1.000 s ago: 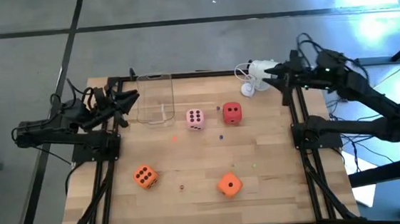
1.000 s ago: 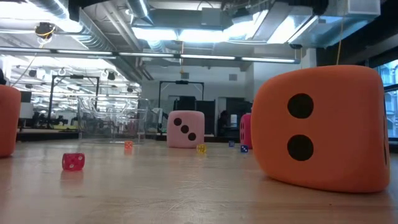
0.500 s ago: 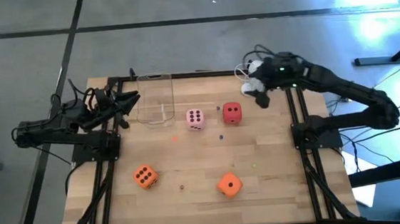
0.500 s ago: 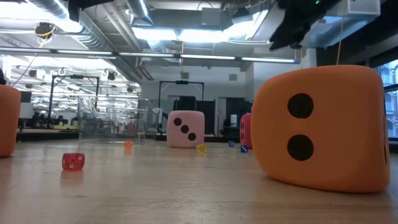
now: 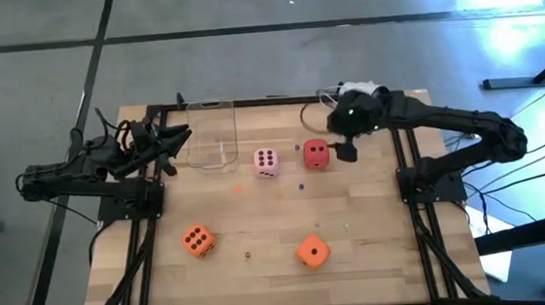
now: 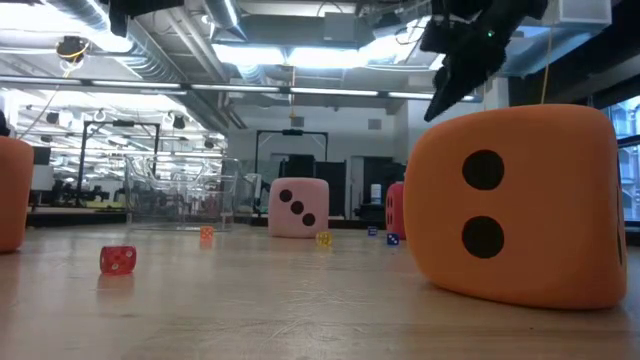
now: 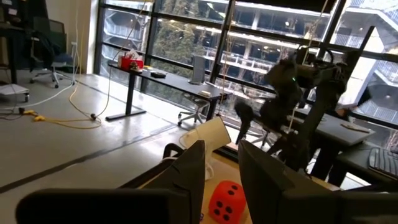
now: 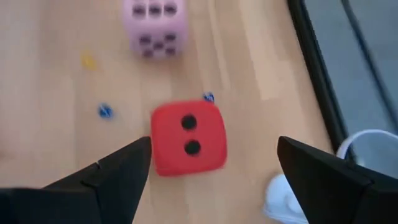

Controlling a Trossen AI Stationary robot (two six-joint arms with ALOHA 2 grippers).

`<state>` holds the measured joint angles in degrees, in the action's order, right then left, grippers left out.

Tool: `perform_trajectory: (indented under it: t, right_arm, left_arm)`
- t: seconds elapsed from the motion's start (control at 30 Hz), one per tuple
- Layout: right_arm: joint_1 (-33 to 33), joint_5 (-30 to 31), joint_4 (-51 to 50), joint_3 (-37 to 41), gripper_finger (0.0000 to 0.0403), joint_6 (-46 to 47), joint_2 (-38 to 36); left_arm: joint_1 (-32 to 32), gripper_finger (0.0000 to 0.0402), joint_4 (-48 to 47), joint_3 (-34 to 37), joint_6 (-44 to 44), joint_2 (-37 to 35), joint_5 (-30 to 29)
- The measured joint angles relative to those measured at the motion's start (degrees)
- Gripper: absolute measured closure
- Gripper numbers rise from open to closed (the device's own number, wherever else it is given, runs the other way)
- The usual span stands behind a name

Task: Pick & Place Dice
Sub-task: Put the large red dice into the transparent bin

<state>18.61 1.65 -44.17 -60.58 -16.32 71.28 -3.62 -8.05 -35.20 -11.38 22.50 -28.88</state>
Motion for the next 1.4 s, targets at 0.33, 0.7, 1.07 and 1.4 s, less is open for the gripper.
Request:
perform_trajectory:
  t: [0.33, 0.7, 1.07, 1.4]
  right_arm:
    - [-11.4, 9.3, -1.3, 0.0, 0.0078, -0.8, 6.6]
    - [-17.1, 18.5, 0.5, 0.0, 0.0100, -0.7, 16.1]
    - [-17.0, 20.2, 3.7, 0.0, 0.0104, 3.6, 20.3]
    - [-16.4, 24.5, 6.4, -0.2, 0.0104, 3.2, 26.2]
  left_arm:
    - [0.0, 0.0309, -1.2, 0.0, 0.1, 0.0, 0.0]
    - [0.0, 0.0309, -2.9, 0.0, 0.2, 0.0, 0.4]
    - [0.0, 0.0309, -3.0, 0.0, 0.2, 0.0, 1.8]
    - [0.0, 0.0309, -3.0, 0.0, 0.2, 0.0, 3.1]
